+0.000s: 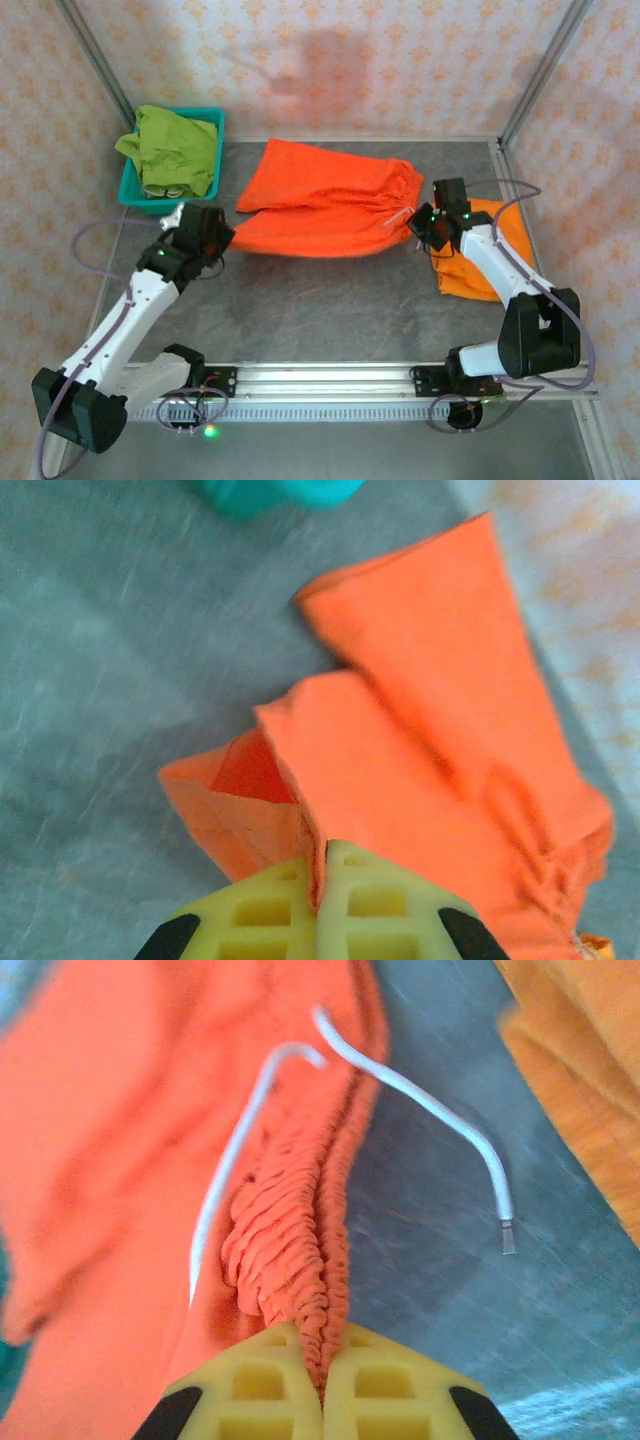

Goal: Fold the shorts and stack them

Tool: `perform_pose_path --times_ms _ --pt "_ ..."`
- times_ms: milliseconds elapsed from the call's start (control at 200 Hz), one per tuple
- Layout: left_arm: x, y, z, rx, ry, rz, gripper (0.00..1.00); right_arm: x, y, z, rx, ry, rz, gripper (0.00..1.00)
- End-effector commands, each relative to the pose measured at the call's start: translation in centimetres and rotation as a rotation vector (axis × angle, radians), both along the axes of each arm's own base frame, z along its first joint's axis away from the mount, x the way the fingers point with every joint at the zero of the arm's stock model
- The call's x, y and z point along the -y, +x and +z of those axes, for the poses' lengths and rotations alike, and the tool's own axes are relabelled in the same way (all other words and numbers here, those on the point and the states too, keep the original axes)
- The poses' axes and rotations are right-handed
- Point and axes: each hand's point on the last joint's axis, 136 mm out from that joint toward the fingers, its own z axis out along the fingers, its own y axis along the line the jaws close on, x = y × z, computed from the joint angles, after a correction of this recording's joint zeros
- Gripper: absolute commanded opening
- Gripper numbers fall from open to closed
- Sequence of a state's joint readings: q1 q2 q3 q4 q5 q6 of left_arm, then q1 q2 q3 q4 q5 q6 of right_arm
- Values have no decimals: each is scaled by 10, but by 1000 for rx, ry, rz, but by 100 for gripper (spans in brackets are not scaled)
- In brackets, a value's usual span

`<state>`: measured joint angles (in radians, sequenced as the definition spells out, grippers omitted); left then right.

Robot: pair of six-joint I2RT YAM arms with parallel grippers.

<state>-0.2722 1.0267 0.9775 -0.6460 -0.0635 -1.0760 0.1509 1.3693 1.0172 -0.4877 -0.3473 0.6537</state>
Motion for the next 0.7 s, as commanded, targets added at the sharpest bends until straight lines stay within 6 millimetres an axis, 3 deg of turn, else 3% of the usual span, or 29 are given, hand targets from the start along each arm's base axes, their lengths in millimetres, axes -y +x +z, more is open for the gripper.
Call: perform_pose_path --times_ms 0,205,270,360,425,525,695 --pt "-26 12 53 32 175 8 0 6 13 46 75 -57 8 0" --pt "-36 51 150 140 292 -14 0 7 49 129 197 -71 27 0" --pt "-39 58 172 168 332 -14 0 7 54 145 225 -64 26 0" --pt "-41 63 188 178 360 -23 0 7 56 158 249 -53 31 0" --pt "-39 62 186 173 358 -45 0 7 53 155 245 -53 36 0" --pt "-33 55 167 176 327 -75 0 5 43 137 218 -37 47 0" --pt "-27 21 112 130 284 -142 0 -7 8 94 142 34 95 0"
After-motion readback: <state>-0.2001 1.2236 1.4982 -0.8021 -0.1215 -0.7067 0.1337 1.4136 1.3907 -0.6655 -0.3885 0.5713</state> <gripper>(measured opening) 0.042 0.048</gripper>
